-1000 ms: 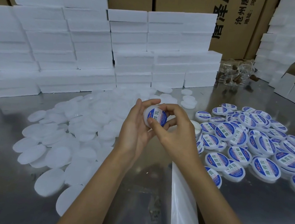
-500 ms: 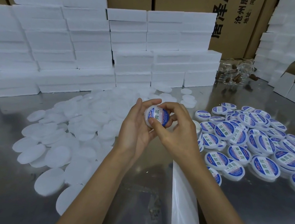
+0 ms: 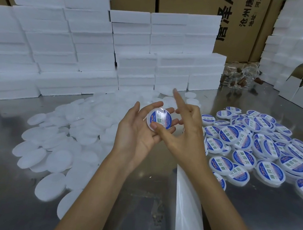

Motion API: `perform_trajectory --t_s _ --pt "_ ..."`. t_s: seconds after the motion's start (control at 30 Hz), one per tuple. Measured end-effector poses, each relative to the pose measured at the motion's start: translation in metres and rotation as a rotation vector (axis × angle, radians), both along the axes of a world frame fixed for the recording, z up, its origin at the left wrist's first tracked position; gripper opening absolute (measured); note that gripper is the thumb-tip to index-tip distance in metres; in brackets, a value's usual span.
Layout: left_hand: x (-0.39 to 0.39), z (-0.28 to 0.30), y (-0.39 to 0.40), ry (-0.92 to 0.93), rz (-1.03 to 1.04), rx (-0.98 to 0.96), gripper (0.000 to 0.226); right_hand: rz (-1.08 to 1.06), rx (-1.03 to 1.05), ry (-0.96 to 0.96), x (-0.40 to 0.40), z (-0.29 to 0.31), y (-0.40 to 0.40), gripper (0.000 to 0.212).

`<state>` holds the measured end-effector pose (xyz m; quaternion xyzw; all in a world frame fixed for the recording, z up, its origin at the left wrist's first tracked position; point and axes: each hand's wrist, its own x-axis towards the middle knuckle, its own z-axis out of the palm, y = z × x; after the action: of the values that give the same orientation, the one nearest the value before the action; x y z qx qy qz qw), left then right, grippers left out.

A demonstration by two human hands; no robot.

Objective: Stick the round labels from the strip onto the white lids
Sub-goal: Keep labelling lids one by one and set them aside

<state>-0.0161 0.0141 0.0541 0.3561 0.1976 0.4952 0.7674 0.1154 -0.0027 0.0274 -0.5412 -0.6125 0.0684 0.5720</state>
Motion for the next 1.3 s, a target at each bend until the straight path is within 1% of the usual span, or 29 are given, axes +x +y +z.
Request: perform_trajectory --t_s 0.03,0.07,0.1,0.23,0.3,0.47,0.5,0.53,0.63,0.7,0.77,0.87,1.0,1.1,1.2,1.3 --pt "0.0 -0.001 0.0 -0.002 -0.006 -0.011 0.056 -0.01 -0.019 0.005 0.001 0.001 0.0 0.083" --pt "0.0 -0.001 0.001 -0.005 -0.009 -0.017 0.056 -0.02 -0.021 0.017 0.002 0.001 0.0 0.082" --pt "0.0 -0.002 0.001 -0.009 -0.012 -0.02 0.056 -0.026 -0.014 0.031 0.003 0.0 -0.001 0.074" --pt "0.001 -0.001 -0.002 -0.02 -0.044 -0.024 0.051 -0.029 0.036 0.126 0.004 0.003 -0.003 0.032" --pt "0.002 -0.001 -0.004 -0.011 -0.057 -0.029 0.051 -0.029 0.078 0.151 0.007 0.005 -0.004 0.019" --pt "0.005 -0.001 -0.005 -0.012 -0.033 -0.044 0.048 -0.017 0.051 0.116 0.011 0.005 -0.004 0.011" --pt "0.005 -0.001 -0.005 -0.012 -0.026 -0.043 0.047 -0.002 0.032 0.116 0.012 0.005 -0.005 0.01" --pt "0.004 0.0 -0.005 -0.007 -0.023 -0.037 0.048 0.014 0.013 0.111 0.012 0.005 -0.005 0.014" --pt "0.006 0.002 -0.005 0.044 -0.03 -0.014 0.048 0.032 -0.004 0.044 0.011 0.002 -0.007 0.041" --pt "0.008 0.002 -0.007 0.078 -0.032 -0.007 0.049 -0.007 0.013 0.048 0.008 0.002 -0.007 0.046" --pt "0.012 0.002 -0.009 0.112 -0.041 -0.001 0.052 -0.061 0.044 0.097 0.006 0.004 -0.005 0.042" --pt "0.015 0.002 -0.011 0.142 -0.037 -0.011 0.054 -0.068 0.095 0.162 0.007 0.004 -0.002 0.027" --pt "0.014 0.001 -0.012 0.136 -0.031 -0.028 0.059 -0.03 0.071 0.169 0.011 0.002 0.0 0.013" --pt "0.013 0.002 -0.011 0.102 -0.028 -0.054 0.056 0.02 0.032 0.152 0.015 0.002 0.0 0.007" --pt "0.008 0.002 -0.008 0.022 -0.012 -0.081 0.052 0.125 -0.021 0.129 0.018 0.002 -0.002 0.011" --pt "0.004 0.002 -0.005 -0.009 -0.003 -0.071 0.051 0.203 -0.083 0.087 0.019 0.002 -0.005 0.024"
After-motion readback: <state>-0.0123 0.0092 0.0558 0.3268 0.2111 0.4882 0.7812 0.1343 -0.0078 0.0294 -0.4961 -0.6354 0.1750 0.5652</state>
